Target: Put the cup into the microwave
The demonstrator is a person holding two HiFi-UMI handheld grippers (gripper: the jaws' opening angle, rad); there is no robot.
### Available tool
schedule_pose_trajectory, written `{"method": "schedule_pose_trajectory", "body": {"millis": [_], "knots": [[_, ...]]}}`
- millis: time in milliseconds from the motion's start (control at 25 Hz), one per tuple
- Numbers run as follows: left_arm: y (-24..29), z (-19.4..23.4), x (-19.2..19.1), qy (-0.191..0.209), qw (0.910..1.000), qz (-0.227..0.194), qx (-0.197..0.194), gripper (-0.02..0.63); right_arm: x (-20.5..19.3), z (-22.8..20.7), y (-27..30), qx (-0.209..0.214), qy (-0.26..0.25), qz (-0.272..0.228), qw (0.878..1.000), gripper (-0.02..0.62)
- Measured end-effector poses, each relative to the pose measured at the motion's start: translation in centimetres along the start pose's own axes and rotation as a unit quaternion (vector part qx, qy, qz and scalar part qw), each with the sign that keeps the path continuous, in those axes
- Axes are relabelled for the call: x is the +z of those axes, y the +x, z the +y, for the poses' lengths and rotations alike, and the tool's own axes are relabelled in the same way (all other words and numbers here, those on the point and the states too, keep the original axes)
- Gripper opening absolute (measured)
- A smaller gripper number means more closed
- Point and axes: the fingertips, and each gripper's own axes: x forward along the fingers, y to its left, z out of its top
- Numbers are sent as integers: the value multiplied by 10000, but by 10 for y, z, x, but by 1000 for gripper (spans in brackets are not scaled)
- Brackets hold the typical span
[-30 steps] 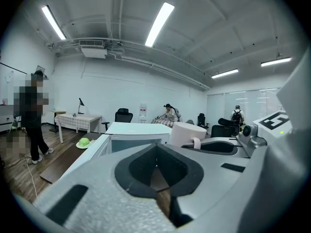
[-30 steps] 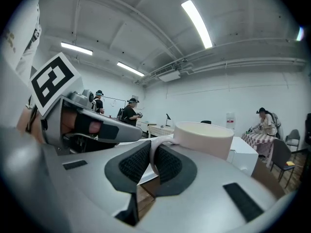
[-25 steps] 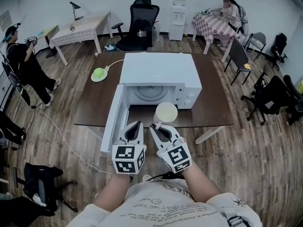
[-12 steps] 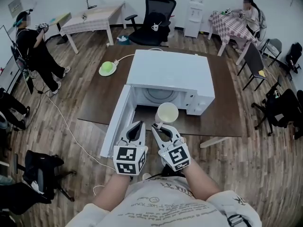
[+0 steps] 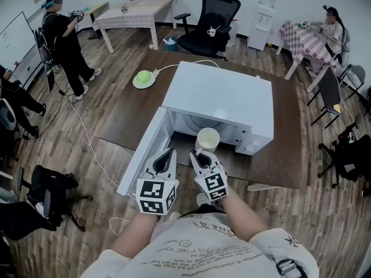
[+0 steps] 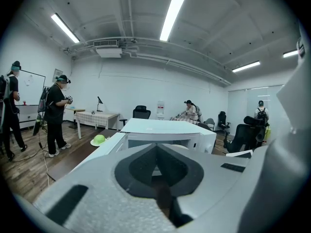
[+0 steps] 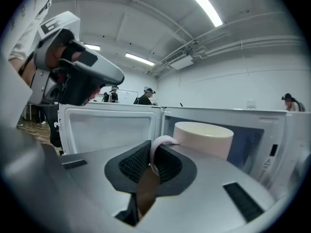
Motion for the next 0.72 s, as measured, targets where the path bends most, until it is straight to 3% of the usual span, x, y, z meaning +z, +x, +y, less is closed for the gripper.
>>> {"method": "schedule_pose_trajectory", "body": {"millis": [320, 720], "knots": [[12, 17, -9, -58, 9981, 289, 540, 14, -26, -41, 42, 64, -72, 175, 9998, 34], [31, 31, -6, -45, 9940, 287, 1056, 14, -37, -84, 85, -82, -265, 276, 9992, 34]]}}
